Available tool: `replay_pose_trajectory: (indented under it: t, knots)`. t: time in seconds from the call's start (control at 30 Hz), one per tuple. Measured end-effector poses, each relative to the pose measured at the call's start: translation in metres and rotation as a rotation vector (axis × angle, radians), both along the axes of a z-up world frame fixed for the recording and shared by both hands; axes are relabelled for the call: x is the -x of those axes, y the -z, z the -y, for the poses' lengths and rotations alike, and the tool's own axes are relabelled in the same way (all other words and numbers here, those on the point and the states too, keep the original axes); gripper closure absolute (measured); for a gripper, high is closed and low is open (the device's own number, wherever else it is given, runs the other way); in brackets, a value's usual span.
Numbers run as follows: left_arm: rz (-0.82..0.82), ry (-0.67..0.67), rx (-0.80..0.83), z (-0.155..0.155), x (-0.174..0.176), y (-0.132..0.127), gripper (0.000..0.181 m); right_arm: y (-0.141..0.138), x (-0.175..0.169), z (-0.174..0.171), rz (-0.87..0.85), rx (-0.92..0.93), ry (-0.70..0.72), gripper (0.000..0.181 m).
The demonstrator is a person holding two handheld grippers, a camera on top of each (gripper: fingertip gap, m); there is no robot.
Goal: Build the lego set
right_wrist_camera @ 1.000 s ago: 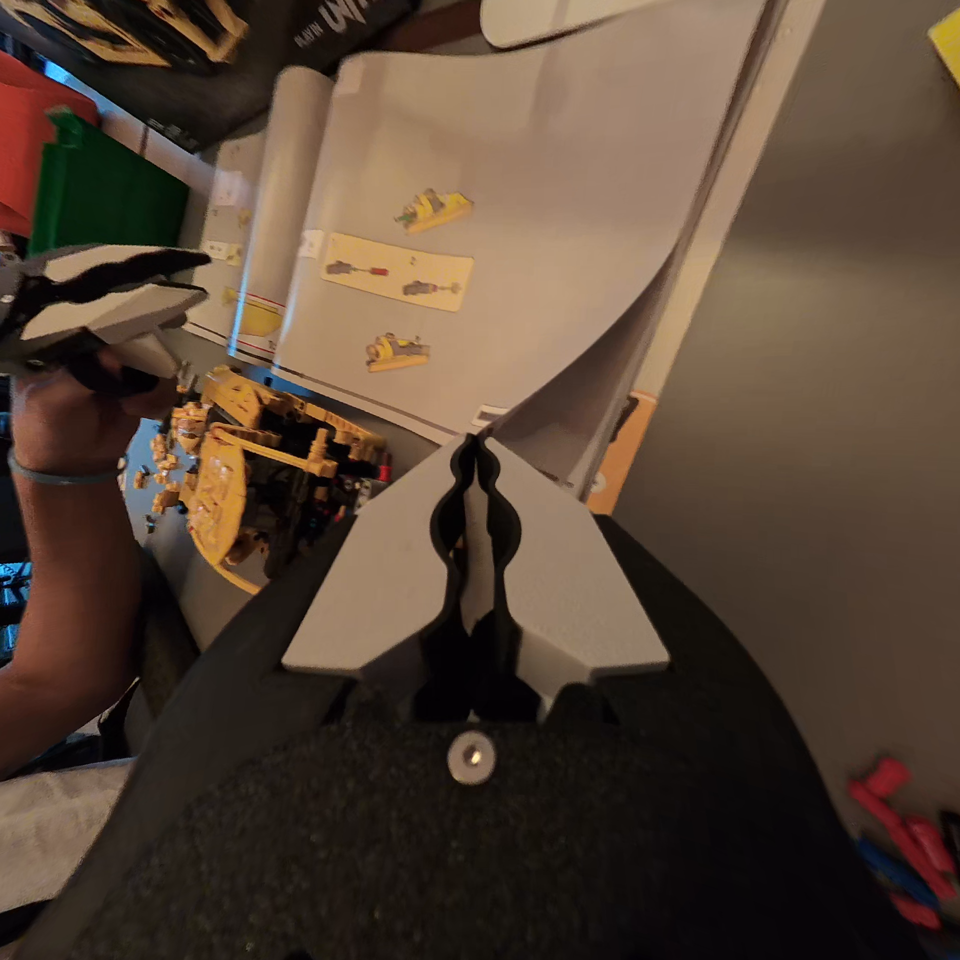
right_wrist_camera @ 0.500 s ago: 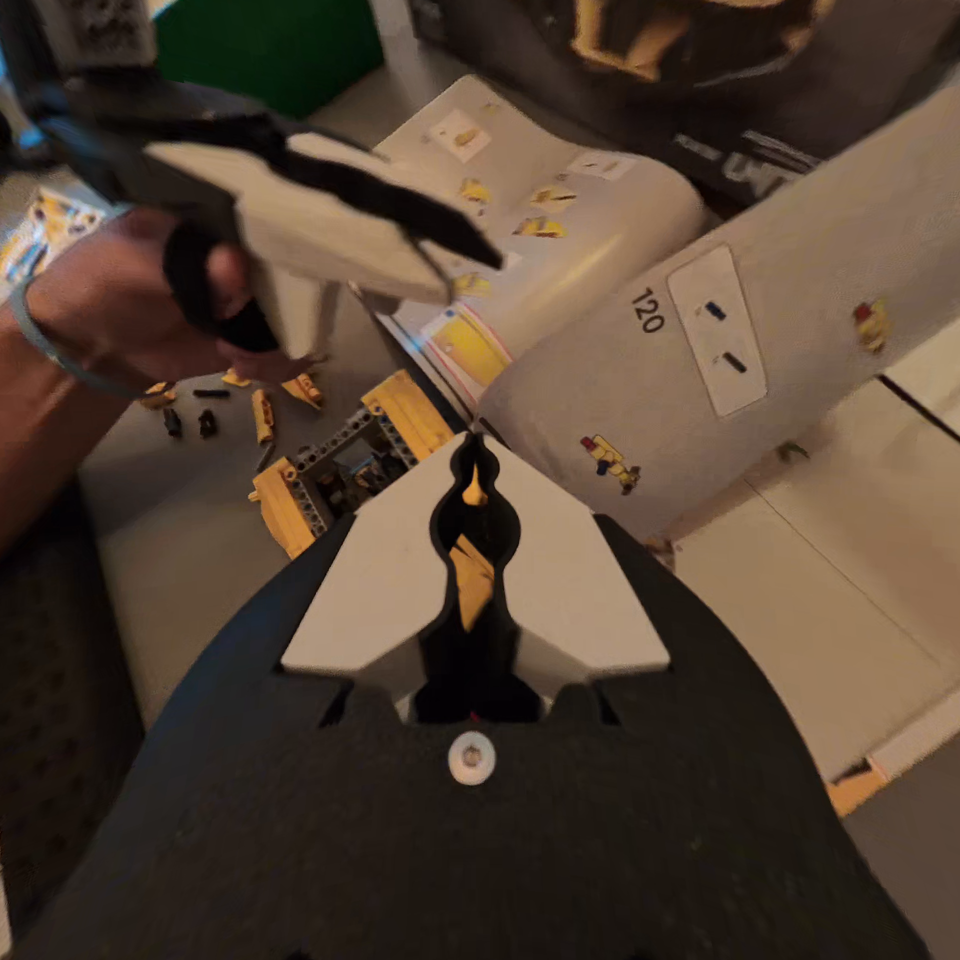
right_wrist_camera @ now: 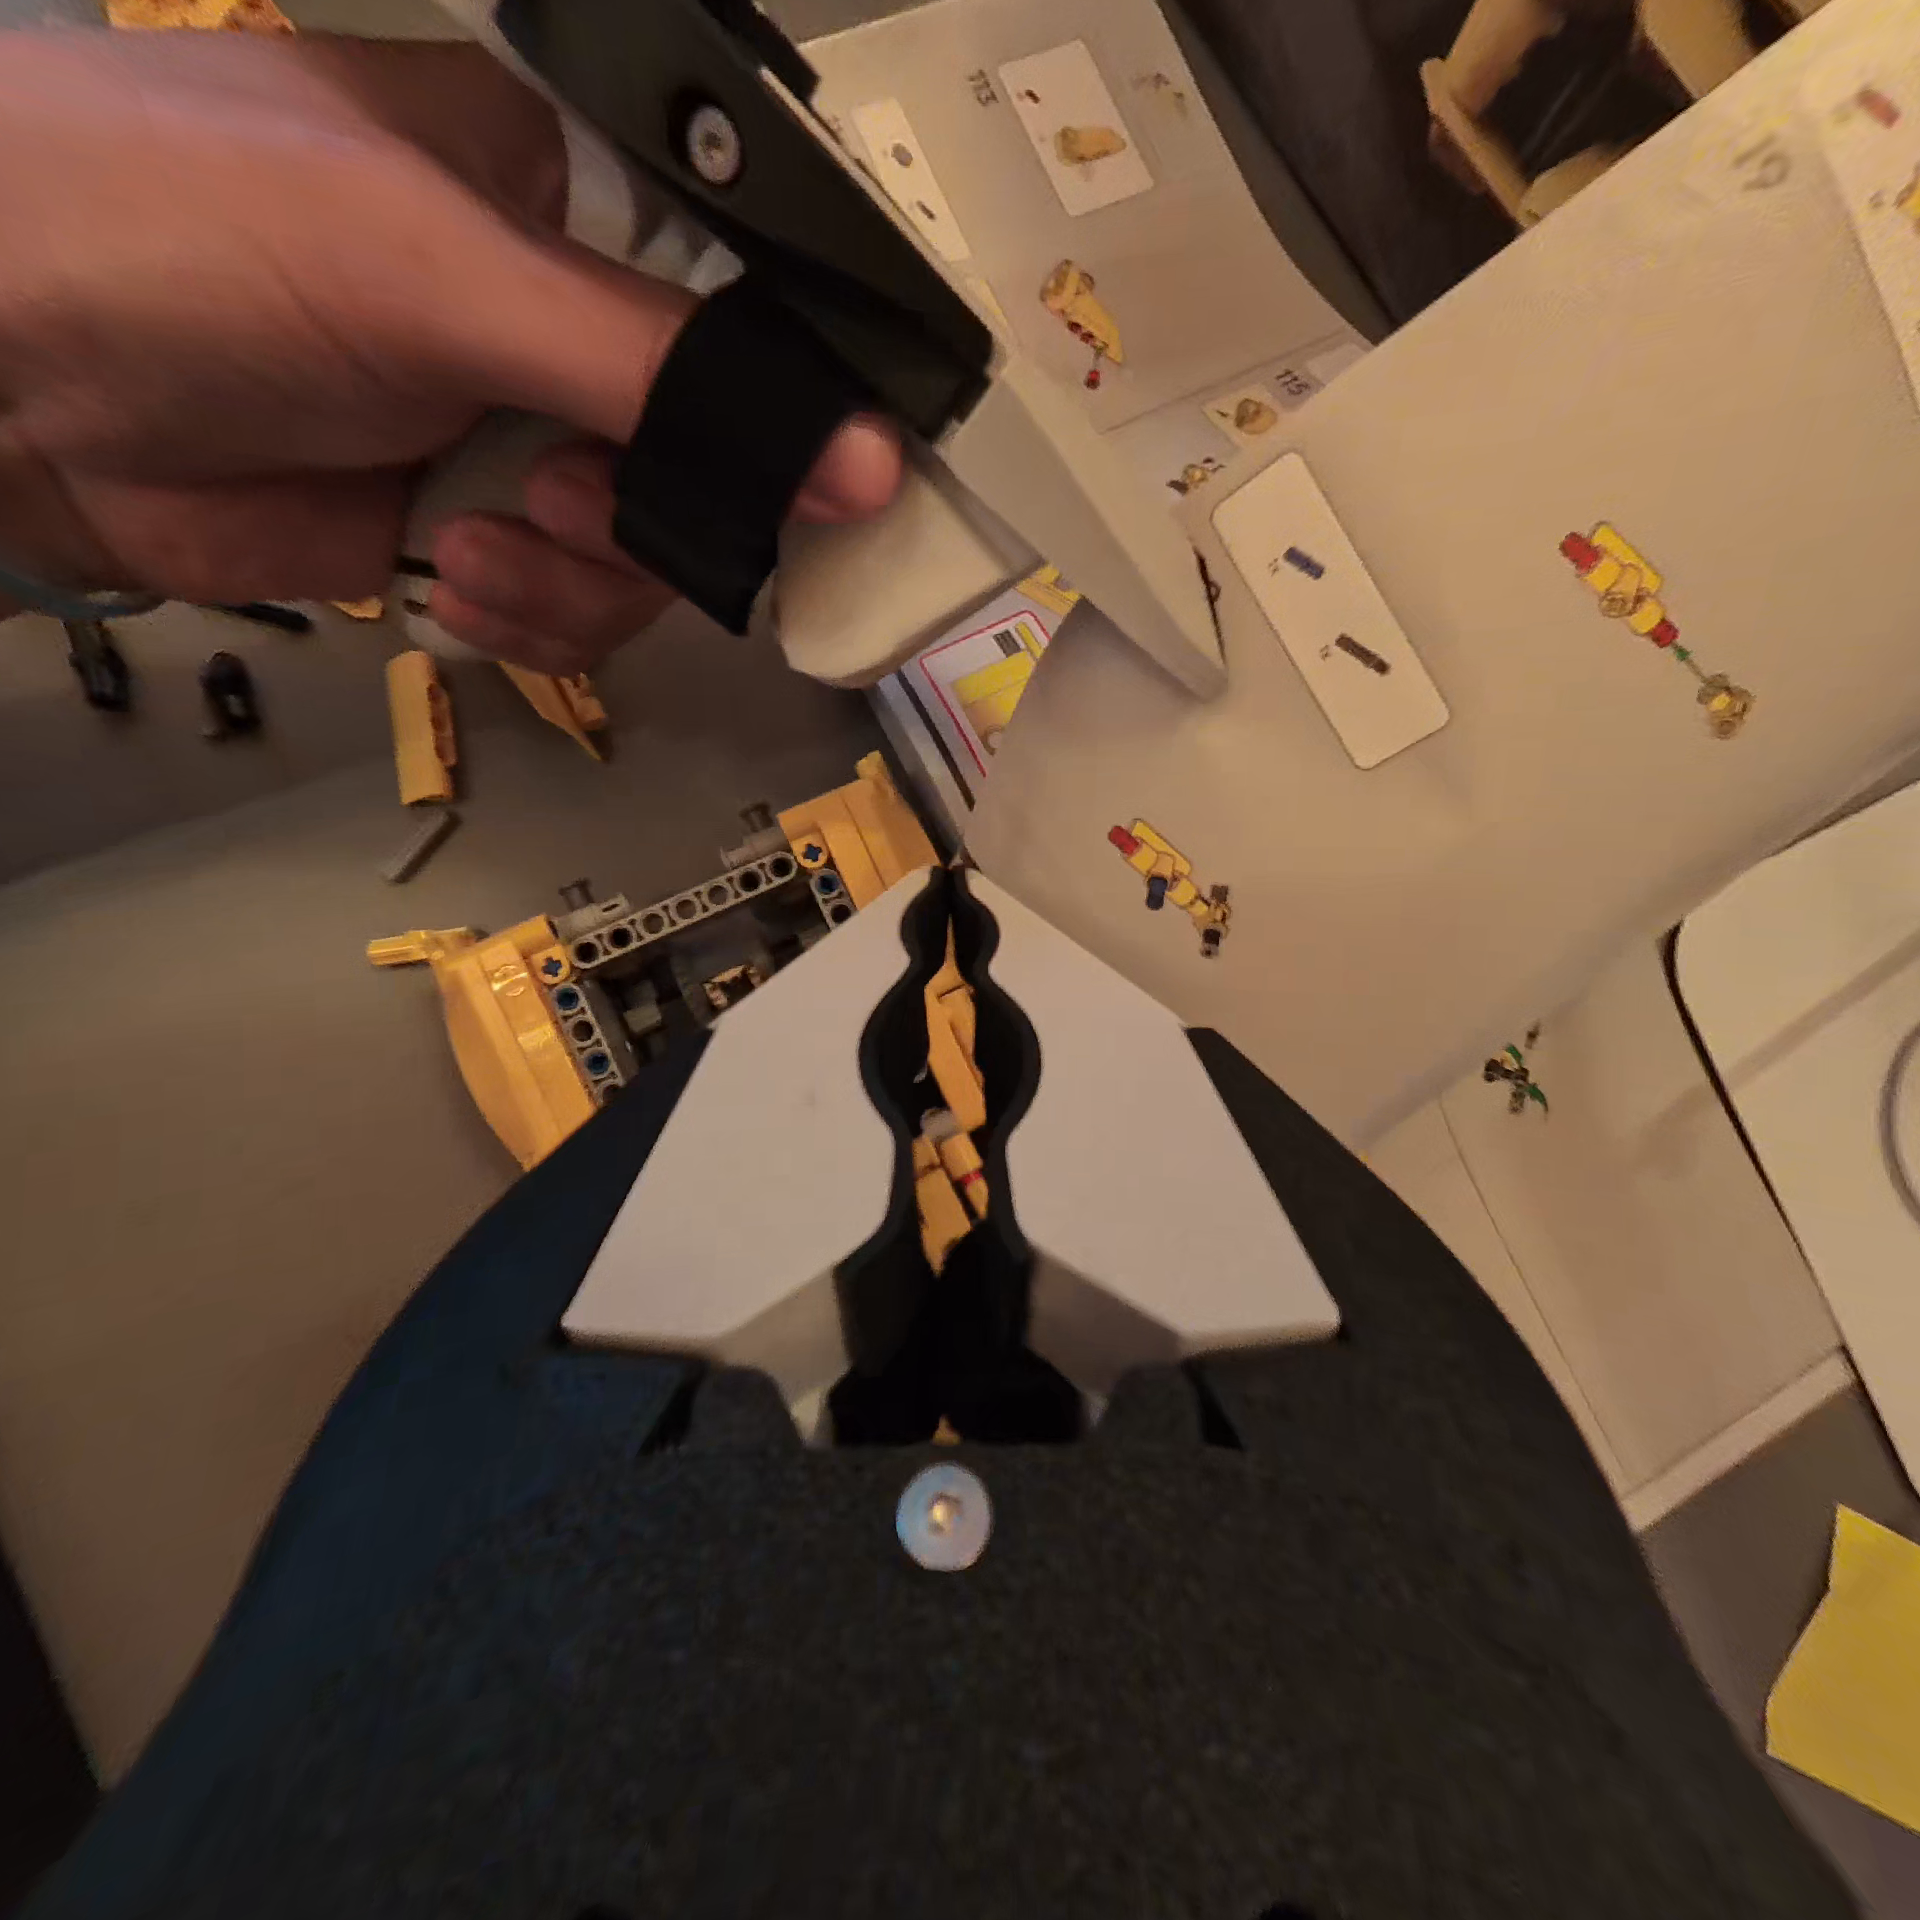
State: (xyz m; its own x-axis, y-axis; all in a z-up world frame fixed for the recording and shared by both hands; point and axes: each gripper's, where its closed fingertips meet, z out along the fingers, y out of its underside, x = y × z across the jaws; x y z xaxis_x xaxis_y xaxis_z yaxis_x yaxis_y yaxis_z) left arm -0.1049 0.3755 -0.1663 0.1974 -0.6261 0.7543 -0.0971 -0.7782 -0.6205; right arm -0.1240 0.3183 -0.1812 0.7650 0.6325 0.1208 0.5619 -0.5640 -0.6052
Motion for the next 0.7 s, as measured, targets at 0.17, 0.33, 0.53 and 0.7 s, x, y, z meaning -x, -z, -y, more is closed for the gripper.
replay_pose_trajectory:
  t: [0.17,0.33,0.53,0.7]
  knots:
    - [-0.034,0.018,-0.031,-0.001,0.007,0.002,0.181,0.0,0.018,0.002,-0.144,0.003,-0.019,0.18]
    - [-0.112,0.008,-0.109,-0.014,0.029,0.003,0.181,-0.034,0.009,0.005,-0.367,-0.011,-0.045,0.153]
    - [-0.259,-0.061,-0.133,-0.054,0.096,0.019,0.181,-0.017,-0.047,-0.02,-0.333,-0.004,-0.003,0.127]
    - [-0.412,-0.266,-0.085,-0.089,0.176,0.046,0.181,0.001,-0.05,-0.067,-0.235,-0.052,-0.167,0.096]
